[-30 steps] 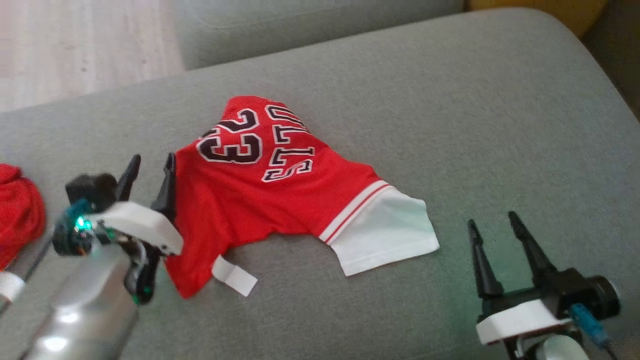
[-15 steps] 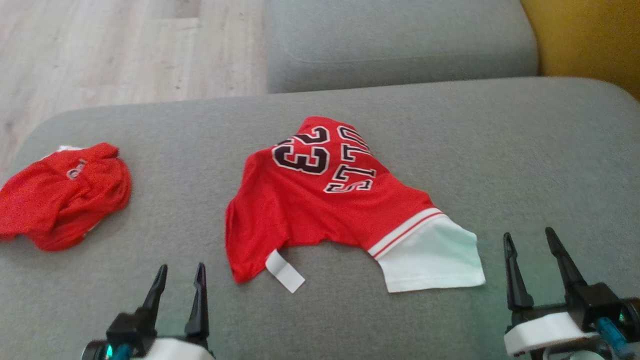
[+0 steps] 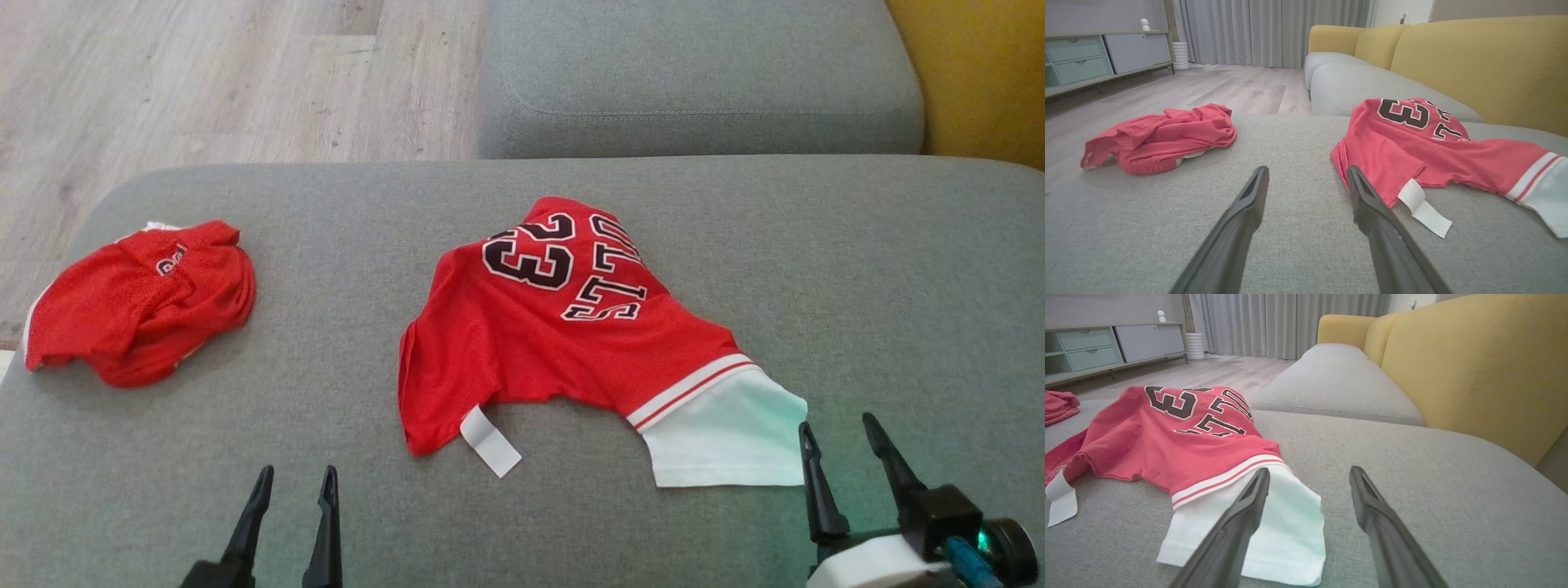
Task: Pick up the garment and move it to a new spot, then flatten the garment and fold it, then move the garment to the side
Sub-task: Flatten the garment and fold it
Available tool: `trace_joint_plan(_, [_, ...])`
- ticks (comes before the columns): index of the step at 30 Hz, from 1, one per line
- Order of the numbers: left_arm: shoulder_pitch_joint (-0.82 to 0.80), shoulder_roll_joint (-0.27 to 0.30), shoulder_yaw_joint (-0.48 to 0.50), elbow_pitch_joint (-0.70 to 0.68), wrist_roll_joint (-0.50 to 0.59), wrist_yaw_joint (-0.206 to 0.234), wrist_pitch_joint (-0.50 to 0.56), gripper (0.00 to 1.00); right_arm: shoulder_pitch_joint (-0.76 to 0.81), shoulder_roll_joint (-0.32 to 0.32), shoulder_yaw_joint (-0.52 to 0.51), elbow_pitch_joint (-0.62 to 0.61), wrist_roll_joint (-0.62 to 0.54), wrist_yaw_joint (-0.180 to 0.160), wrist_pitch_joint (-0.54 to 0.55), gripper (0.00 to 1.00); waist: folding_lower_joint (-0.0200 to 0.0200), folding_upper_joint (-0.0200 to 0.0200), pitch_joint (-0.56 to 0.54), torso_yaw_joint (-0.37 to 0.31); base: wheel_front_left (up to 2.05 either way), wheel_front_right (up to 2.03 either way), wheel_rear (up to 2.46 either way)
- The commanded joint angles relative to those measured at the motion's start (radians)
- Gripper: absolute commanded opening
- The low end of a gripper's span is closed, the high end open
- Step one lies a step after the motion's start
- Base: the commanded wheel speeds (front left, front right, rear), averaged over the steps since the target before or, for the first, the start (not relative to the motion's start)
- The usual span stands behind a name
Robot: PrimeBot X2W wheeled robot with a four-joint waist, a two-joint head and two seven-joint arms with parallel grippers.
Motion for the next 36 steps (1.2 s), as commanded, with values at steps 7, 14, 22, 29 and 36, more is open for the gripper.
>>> trace_joint_plan(7, [-0.027, -0.043, 0.104, -0.025, 0.059, -0.047, -0.011, 1.00, -0.035, -0.005, 0.042, -0.010, 0.047, 0.008, -0.011, 1.00, 0.0000, -0.0001, 0.003, -0.015, 0.00, 0.00, 0.00])
trace_joint_plan(14, [-0.063, -0.063, 0.067, -0.062, 0.135, -0.083, -0.011, 1.00, -0.099, -0.005, 0.060, 0.031, 0.109, 0.008, 0.004, 1.00, 0.0000, -0.0001, 0.010, -0.046, 0.00, 0.00, 0.00])
trace_joint_plan(22, [-0.175, -0.054, -0.045, 0.119, 0.179, -0.116, 0.007, 1.00, -0.202, -0.005, 0.111, 0.116, 0.081, 0.008, 0.248, 1.00, 0.0000, -0.0001, 0.058, -0.076, 0.00, 0.00, 0.00])
trace_joint_plan(29, [-0.311, -0.050, -0.088, 0.308, 0.181, -0.125, 0.013, 1.00, -0.260, -0.005, 0.125, 0.209, 0.067, 0.008, 0.361, 1.00, 0.0000, -0.0001, 0.117, -0.084, 0.00, 0.00, 0.00])
trace_joint_plan(36, [-0.393, -0.039, -0.100, 0.430, 0.175, -0.127, 0.005, 1.00, -0.286, -0.005, 0.148, 0.240, 0.086, 0.008, 0.367, 1.00, 0.0000, -0.0001, 0.146, -0.085, 0.00, 0.00, 0.00])
